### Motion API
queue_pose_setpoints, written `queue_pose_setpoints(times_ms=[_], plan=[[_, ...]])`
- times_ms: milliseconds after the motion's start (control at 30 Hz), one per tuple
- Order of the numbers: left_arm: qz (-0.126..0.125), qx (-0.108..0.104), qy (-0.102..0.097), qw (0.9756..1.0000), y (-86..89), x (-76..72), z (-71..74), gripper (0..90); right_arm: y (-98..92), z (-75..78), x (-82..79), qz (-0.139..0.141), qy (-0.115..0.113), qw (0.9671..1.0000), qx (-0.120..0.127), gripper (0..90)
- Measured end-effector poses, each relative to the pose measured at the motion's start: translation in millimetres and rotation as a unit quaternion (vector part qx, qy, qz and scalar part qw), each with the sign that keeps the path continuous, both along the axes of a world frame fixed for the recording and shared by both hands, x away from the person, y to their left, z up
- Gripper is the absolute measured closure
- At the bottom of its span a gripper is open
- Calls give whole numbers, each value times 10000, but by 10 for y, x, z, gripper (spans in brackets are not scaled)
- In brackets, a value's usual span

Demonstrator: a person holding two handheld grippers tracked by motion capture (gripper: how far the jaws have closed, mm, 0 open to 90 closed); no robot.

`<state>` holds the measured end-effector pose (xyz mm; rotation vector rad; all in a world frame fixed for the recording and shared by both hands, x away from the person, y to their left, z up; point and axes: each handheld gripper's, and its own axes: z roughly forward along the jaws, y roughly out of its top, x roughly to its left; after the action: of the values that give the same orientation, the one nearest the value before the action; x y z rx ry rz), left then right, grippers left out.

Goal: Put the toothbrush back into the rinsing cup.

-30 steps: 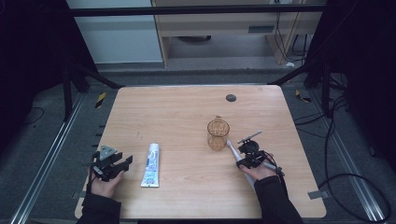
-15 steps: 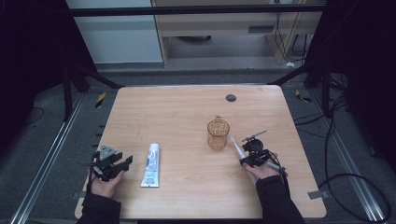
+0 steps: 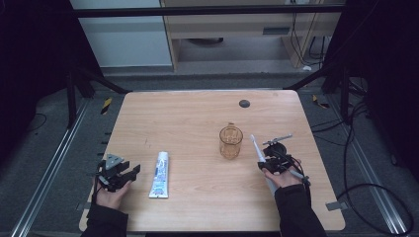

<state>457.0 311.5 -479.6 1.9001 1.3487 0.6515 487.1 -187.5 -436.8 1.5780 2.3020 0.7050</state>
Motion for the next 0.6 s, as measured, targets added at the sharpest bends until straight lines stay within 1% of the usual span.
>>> queue_pose_setpoints(times_ms=[100,133,233,267,300,333,367,500,600], plan=[[-1,1,1,10000,-1,0,0,505,-27,62,-21,-52,-174,9998,82,678],[0,3,0,10000,-1,0,0,505,-27,62,-21,-52,-174,9998,82,678],[2,3,1,10000,0,-1,0,505,-43,117,-40,-73,-323,9994,139,678],[1,5,-3,10000,-1,-1,0,505,-43,117,-40,-73,-323,9994,139,678],[1,5,-2,10000,-2,-1,0,505,-46,136,-47,-88,-384,9991,154,678],[1,8,-1,10000,-2,0,0,505,-53,164,-56,-102,-494,9986,172,678],[2,11,2,10000,-2,0,0,505,-53,164,-56,-102,-494,9986,172,678],[7,6,-2,10000,0,-1,0,505,-77,239,-83,-177,-820,9961,286,678],[12,10,-5,10000,0,-1,1,506,-90,290,-106,-259,-1146,9922,408,678]])
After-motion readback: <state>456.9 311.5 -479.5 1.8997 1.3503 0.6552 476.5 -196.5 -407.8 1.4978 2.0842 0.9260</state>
